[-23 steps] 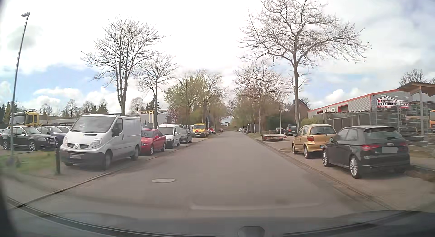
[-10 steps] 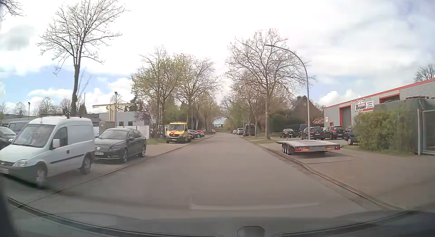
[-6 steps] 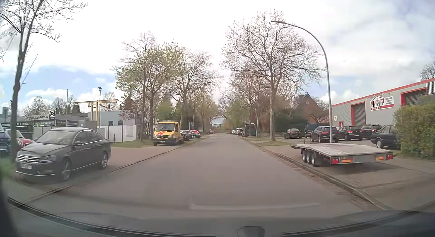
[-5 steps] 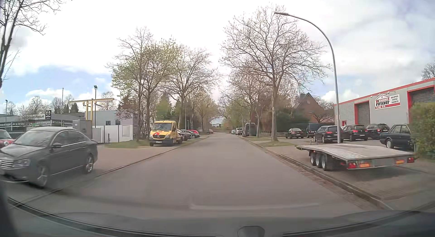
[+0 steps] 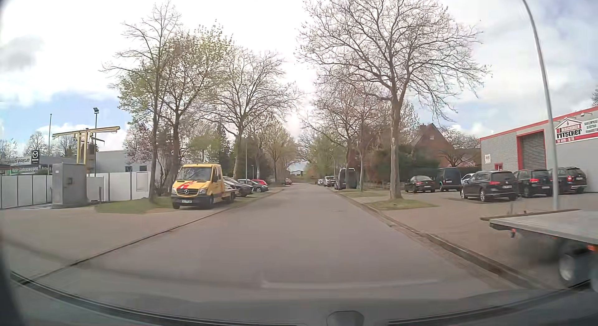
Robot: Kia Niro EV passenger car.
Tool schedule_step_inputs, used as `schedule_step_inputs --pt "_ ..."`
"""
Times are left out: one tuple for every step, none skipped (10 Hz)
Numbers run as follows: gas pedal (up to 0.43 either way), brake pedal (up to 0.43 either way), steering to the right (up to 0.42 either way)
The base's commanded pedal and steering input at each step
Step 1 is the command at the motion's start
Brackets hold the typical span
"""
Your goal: Follow the waypoints while adhering to traffic rules and regulations
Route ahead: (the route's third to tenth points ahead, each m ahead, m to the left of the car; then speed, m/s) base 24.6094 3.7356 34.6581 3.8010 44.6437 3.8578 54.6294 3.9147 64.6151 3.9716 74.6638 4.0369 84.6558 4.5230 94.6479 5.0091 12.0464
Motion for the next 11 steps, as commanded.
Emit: schedule_step_inputs --pt "0.189 0.0 0.0" --pt "0.189 0.0 0.0" --pt "0.189 0.0 0.0" --pt "0.189 0.0 0.0" --pt "0.189 0.0 -0.001" --pt "0.189 0.0 -0.005" --pt "0.189 0.0 -0.008" --pt "0.189 0.0 -0.009" --pt "0.189 0.0 -0.009" --pt "0.189 0.0 -0.009" --pt "0.189 0.0 -0.009"
